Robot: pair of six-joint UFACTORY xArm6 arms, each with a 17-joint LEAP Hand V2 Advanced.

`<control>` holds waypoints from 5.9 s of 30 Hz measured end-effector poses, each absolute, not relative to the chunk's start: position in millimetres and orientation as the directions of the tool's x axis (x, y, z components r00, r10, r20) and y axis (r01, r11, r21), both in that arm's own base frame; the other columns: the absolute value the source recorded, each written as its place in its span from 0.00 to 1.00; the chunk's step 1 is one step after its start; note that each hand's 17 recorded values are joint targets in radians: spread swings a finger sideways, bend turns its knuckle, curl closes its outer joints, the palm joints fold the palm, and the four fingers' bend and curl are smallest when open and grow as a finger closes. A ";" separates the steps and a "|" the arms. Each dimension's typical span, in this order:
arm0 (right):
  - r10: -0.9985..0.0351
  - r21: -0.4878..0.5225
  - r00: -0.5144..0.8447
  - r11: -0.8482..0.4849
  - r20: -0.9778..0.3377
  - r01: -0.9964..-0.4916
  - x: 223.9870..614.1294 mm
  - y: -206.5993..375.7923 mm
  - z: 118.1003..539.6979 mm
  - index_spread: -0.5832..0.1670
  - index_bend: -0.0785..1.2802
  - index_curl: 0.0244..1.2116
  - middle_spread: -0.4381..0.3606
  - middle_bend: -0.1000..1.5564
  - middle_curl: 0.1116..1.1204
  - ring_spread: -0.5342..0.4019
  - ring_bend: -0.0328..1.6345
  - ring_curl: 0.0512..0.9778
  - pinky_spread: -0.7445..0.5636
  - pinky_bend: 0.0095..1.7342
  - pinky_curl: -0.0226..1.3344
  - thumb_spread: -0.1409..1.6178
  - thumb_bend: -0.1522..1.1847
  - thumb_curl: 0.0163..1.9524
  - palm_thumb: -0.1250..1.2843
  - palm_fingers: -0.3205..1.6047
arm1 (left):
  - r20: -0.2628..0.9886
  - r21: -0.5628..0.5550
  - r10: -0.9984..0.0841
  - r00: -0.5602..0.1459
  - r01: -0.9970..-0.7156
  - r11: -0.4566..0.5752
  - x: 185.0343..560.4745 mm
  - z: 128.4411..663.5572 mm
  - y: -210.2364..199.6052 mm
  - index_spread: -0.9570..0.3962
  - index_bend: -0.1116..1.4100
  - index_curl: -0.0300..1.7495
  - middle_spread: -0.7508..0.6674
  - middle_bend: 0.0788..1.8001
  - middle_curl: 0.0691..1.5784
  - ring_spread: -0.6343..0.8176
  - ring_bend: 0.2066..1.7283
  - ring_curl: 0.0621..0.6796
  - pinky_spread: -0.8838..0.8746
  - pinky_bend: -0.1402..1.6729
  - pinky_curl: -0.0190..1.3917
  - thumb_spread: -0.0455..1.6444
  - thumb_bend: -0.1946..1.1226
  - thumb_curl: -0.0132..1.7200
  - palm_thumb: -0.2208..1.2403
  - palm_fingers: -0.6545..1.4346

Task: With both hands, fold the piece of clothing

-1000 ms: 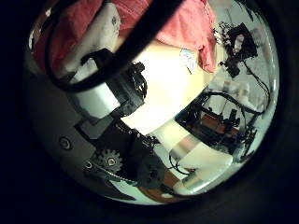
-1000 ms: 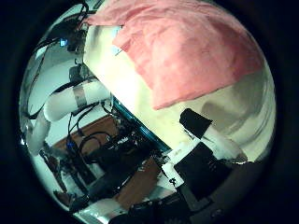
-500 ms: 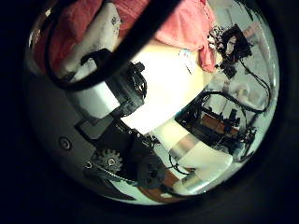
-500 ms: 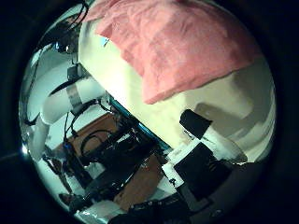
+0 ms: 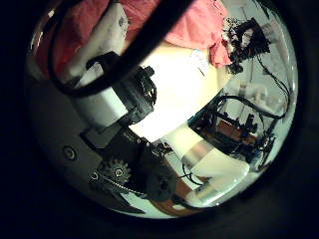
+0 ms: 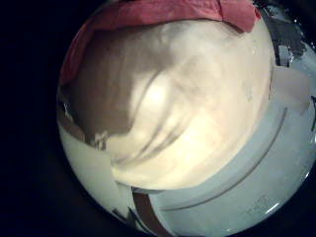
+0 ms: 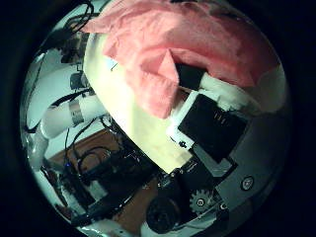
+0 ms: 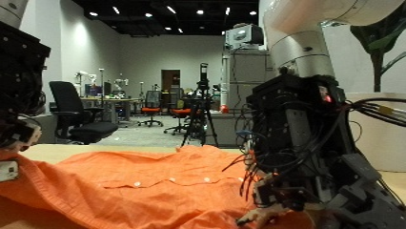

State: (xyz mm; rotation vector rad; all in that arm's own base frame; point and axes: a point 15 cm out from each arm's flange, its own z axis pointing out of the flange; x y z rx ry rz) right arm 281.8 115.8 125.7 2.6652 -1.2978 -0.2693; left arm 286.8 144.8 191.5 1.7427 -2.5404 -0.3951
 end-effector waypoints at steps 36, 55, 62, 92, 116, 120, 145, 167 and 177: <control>-0.888 0.144 0.447 -0.459 -0.109 -0.877 227.0 63.7 226.1 0.37 0.82 0.77 0.32 0.82 0.76 0.33 0.84 0.74 0.40 0.67 0.80 0.77 0.11 0.25 0.84 0.72 | -0.035 0.304 -0.877 -0.480 -0.841 0.448 238.0 252.3 96.8 0.22 0.40 0.70 0.26 0.54 0.57 0.12 0.57 0.85 0.02 0.37 0.60 0.87 0.14 0.21 0.60 0.77; -0.924 0.095 0.371 -0.379 -0.093 -0.920 217.7 54.6 257.1 0.39 0.81 0.78 0.33 0.82 0.75 0.33 0.83 0.74 0.41 0.65 0.87 0.77 0.11 0.26 0.86 0.74 | -0.013 0.306 -0.869 -0.495 -0.829 0.468 224.5 281.2 103.4 0.21 0.37 0.69 0.25 0.51 0.56 0.11 0.55 0.84 0.01 0.37 0.59 0.87 0.14 0.21 0.60 0.79; -0.935 0.034 0.345 -0.349 -0.078 -0.937 228.0 54.0 284.7 0.40 0.81 0.78 0.33 0.82 0.74 0.34 0.83 0.73 0.40 0.64 0.87 0.76 0.11 0.26 0.87 0.74 | 0.015 0.278 -0.870 -0.493 -0.833 0.478 227.2 302.6 98.1 0.20 0.37 0.69 0.24 0.50 0.56 0.11 0.54 0.83 0.01 0.36 0.59 0.87 0.14 0.22 0.60 0.81; -0.976 -0.053 0.208 -0.204 -0.065 -0.977 406.0 59.6 295.5 0.41 0.82 0.77 0.33 0.83 0.73 0.34 0.84 0.73 0.39 0.64 0.88 0.75 0.11 0.28 0.87 0.74 | 0.016 0.265 -0.903 -0.429 -0.869 0.417 364.9 285.4 119.9 0.19 0.36 0.69 0.23 0.50 0.57 0.10 0.53 0.86 0.01 0.32 0.60 0.86 0.14 0.22 0.60 0.80; -0.984 0.037 0.152 -0.156 -0.089 -0.987 559.0 75.7 210.9 0.39 0.79 0.77 0.33 0.80 0.71 0.33 0.83 0.71 0.39 0.61 0.88 0.80 0.10 0.25 0.77 0.73 | 0.084 0.331 -0.936 -0.343 -0.876 0.351 456.0 206.8 137.2 0.19 0.37 0.71 0.24 0.51 0.59 0.11 0.54 0.90 0.01 0.27 0.64 0.86 0.14 0.22 0.57 0.76; -0.984 0.026 0.146 -0.149 -0.106 -0.988 580.7 81.5 204.3 0.38 0.76 0.76 0.33 0.79 0.70 0.33 0.82 0.69 0.38 0.60 0.87 0.81 0.11 0.24 0.77 0.72 | 0.094 0.333 -0.944 -0.317 -0.883 0.329 464.9 195.6 145.7 0.20 0.37 0.71 0.24 0.51 0.59 0.11 0.55 0.90 0.02 0.25 0.65 0.86 0.14 0.21 0.56 0.75; -0.979 -0.087 0.135 -0.123 -0.151 -0.989 605.1 55.6 256.7 0.34 0.44 0.49 0.49 0.42 0.38 0.57 0.40 0.31 0.82 0.23 0.51 0.77 0.11 0.22 0.73 0.24 | 0.138 0.131 -0.986 -0.098 -0.984 0.116 483.8 234.3 200.9 0.59 0.16 0.45 0.60 0.06 0.35 0.40 0.35 0.78 0.45 0.23 0.68 0.70 0.12 0.17 0.32 0.25; -0.905 0.226 0.372 -0.414 -0.205 -0.882 522.2 66.6 206.1 0.21 0.37 0.36 0.36 0.31 0.27 0.59 0.18 0.19 0.79 0.08 0.27 0.80 0.11 0.21 0.79 0.20 | 0.227 0.280 -0.940 -0.255 -0.907 0.314 433.1 191.6 108.3 0.70 0.18 0.23 0.71 0.05 0.17 0.78 0.10 0.38 0.83 0.17 0.31 0.69 0.13 0.16 0.28 0.27; -0.882 0.356 0.457 -0.467 -0.118 -0.809 518.6 65.9 146.8 0.20 0.35 0.33 0.33 0.29 0.25 0.59 0.13 0.19 0.77 0.08 0.22 0.80 0.11 0.21 0.79 0.23 | 0.218 0.281 -0.939 -0.267 -0.904 0.323 433.1 182.6 101.1 0.70 0.18 0.21 0.71 0.05 0.14 0.79 0.08 0.34 0.83 0.18 0.26 0.70 0.13 0.15 0.27 0.28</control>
